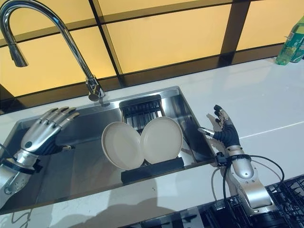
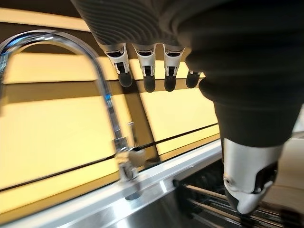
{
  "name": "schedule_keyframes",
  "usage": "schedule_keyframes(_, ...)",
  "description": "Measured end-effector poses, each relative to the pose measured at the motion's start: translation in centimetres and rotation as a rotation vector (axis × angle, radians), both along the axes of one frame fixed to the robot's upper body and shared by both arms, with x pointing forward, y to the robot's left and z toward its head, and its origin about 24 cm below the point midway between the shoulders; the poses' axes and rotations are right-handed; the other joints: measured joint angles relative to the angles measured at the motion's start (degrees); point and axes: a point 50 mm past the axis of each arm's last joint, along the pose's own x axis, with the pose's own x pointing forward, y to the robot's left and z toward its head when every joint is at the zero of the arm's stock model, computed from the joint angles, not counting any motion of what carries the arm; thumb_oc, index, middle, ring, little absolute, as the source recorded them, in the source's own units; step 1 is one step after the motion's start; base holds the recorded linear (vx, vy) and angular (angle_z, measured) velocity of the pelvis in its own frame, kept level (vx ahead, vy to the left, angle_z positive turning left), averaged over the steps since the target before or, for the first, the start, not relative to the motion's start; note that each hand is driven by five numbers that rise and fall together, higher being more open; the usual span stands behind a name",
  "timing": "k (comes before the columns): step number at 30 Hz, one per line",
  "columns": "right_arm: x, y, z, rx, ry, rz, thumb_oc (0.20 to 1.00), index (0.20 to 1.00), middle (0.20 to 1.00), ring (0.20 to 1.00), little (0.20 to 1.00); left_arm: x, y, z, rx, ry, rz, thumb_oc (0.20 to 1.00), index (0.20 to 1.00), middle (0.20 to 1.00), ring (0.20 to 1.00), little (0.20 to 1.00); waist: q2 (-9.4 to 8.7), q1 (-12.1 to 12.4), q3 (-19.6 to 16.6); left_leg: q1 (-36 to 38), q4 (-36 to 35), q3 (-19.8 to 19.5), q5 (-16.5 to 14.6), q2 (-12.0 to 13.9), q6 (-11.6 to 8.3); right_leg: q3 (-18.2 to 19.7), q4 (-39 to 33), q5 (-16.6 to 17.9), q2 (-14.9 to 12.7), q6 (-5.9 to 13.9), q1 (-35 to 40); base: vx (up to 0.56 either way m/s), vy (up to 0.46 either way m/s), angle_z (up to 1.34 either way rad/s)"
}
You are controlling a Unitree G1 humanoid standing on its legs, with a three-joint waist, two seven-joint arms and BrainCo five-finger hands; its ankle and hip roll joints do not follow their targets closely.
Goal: Pick up plates and place into dishwasher.
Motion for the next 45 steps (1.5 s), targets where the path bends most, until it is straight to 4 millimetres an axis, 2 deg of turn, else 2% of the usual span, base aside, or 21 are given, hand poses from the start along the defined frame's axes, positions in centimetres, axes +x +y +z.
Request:
schedule_keyframes(4, 0.0, -0.1, 0.0, 0.009, -0.002, 0.0, 1.0, 1.0, 1.0, 1.0, 1.0, -0.4, -1.2, -0.6, 0.063, 0.004, -0.116, 1.0, 1.0, 1.0, 1.0, 1.0, -0.04, -1.17, 0.59, 0.05, 0.0, 0.68, 0.01, 0.02, 0.02, 0.34, 0.03, -0.05, -0.01, 0.27, -0.05, 0.02, 0.007, -0.03)
schedule_keyframes(8, 0.0, -0.1, 0.0, 0.015, -0.004, 0.001, 1.0, 1.0, 1.0, 1.0, 1.0, -0.2, -1.8, -0.3, 0.066, -0.005, -0.164, 1.0, 1.0, 1.0, 1.0, 1.0, -0.22, -2.57, 1.27, 0.09, -0.01, 0.95, 0.02, 0.1, 0.03, 0.59, 0.0, 0.19, 0.03, 0.09, -0.17, 0.01, -0.001, -0.02)
schedule_keyframes(14, 0.0, 0.5, -0.3, 0.018, 0.0, 0.019, 1.0, 1.0, 1.0, 1.0, 1.0, 0.7, -4.2, -1.2, 0.095, 0.032, -0.29, 1.0, 1.0, 1.0, 1.0, 1.0, -0.28, -2.72, 1.62, 0.74, -0.13, 1.6, 0.02, 0.2, 0.03, 1.2, 0.01, 0.37, 0.19, 0.06, 0.08, 0.03, -0.012, -0.05)
schedule_keyframes(25, 0.0, 0.7, -0.5, 0.022, 0.004, 0.02, 1.0, 1.0, 1.0, 1.0, 1.0, 1.0, -5.0, -1.2, 0.114, 0.046, -0.314, 1.0, 1.0, 1.0, 1.0, 1.0, -0.91, -2.92, 2.05, 1.21, -0.17, 2.61, 0.05, 0.57, 0.09, 2.31, 0.01, 0.7, 0.32, 0.25, 0.04, 0.02, -0.013, -0.05)
schedule_keyframes(28, 0.0, 0.7, -0.5, 0.022, 0.004, 0.02, 1.0, 1.0, 1.0, 1.0, 1.0, 1.3, -5.4, -1.6, 0.179, 0.13, -0.301, 1.0, 1.0, 1.0, 1.0, 1.0, -1.14, -3.18, 2.2, 1.25, -0.2, 2.71, 0.06, 0.58, 0.11, 2.47, 0.0, 0.87, 0.31, 0.09, 0.02, 0.0, 0.0, 0.0)
schedule_keyframes(32, 0.0, 0.8, -0.5, 0.022, 0.005, 0.021, 1.0, 1.0, 1.0, 1.0, 1.0, 0.9, -5.5, -3.2, 0.293, 0.313, -0.273, 1.0, 1.0, 1.0, 1.0, 1.0, -1.17, -4.14, 2.27, 1.41, -0.26, 3.07, 0.07, 0.63, 0.11, 2.78, -0.03, 0.98, 0.34, 0.09, -0.01, 0.01, 0.001, -0.03)
schedule_keyframes(34, 0.0, 0.8, -0.5, 0.022, 0.005, 0.021, 1.0, 1.0, 1.0, 1.0, 1.0, 1.0, -5.5, -3.0, 0.312, 0.354, -0.256, 1.0, 1.0, 1.0, 1.0, 1.0, -1.11, -4.18, 2.32, 1.8, -0.33, 3.52, 0.06, 0.7, 0.12, 3.08, -0.03, 1.05, 0.38, 0.13, 0.11, 0.01, -0.005, -0.11)
schedule_keyframes(35, 0.0, 0.8, -0.5, 0.023, 0.005, 0.022, 1.0, 1.0, 1.0, 1.0, 1.0, 1.1, -5.5, -3.0, 0.324, 0.377, -0.246, 0.94, 0.94, 0.94, 0.94, 0.94, -1.07, -4.19, 2.34, 1.96, -0.34, 3.72, 0.06, 0.72, 0.12, 3.1, -0.03, 1.05, 0.41, 0.22, 0.17, 0.01, -0.006, -0.1)
schedule_keyframes(36, 0.0, 0.8, -0.5, 0.022, 0.006, 0.024, 1.0, 1.0, 1.0, 1.0, 1.0, 1.1, -5.6, -3.0, 0.34, 0.399, -0.238, 0.827, 0.827, 0.827, 0.827, 0.827, -1.01, -4.3, 2.37, 2.04, -0.34, 3.9, 0.06, 0.73, 0.12, 3.12, -0.03, 1.1, 0.44, 0.29, 0.18, 0.01, -0.005, -0.09)
schedule_keyframes(41, 0.0, 1.1, -0.8, 0.019, 0.019, 0.03, 1.0, 1.0, 1.0, 1.0, 1.0, 1.3, -6.0, -2.9, 0.372, 0.479, -0.208, 0.501, 0.501, 0.501, 0.501, 0.501, -0.78, -4.56, 2.44, 2.06, -0.32, 4.02, 0.07, 0.73, 0.17, 3.22, -0.02, 1.33, 0.35, 0.41, 0.15, 0.0, -0.001, -0.01)
schedule_keyframes(44, 0.0, 1.0, -0.7, 0.027, 0.019, 0.027, 1.0, 1.0, 1.0, 1.0, 1.0, 1.3, -6.2, -2.8, 0.369, 0.492, -0.205, 0.256, 0.256, 0.256, 0.256, 0.256, -0.79, -4.3, 2.44, 2.03, -0.34, 4.01, 0.08, 0.7, 0.2, 3.22, -0.04, 1.35, 0.3, 0.43, 0.12, 0.0, 0.0, 0.0)
schedule_keyframes(45, 0.0, 1.0, -0.7, 0.027, 0.019, 0.026, 1.0, 1.0, 1.0, 1.0, 1.0, 1.3, -6.5, -2.6, 0.371, 0.486, -0.215, 0.228, 0.228, 0.228, 0.228, 0.228, -0.81, -4.3, 2.44, 2.03, -0.34, 4.01, 0.09, 0.69, 0.21, 3.21, -0.09, 1.42, 0.3, 0.31, 0.14, 0.0, 0.0, 0.0)
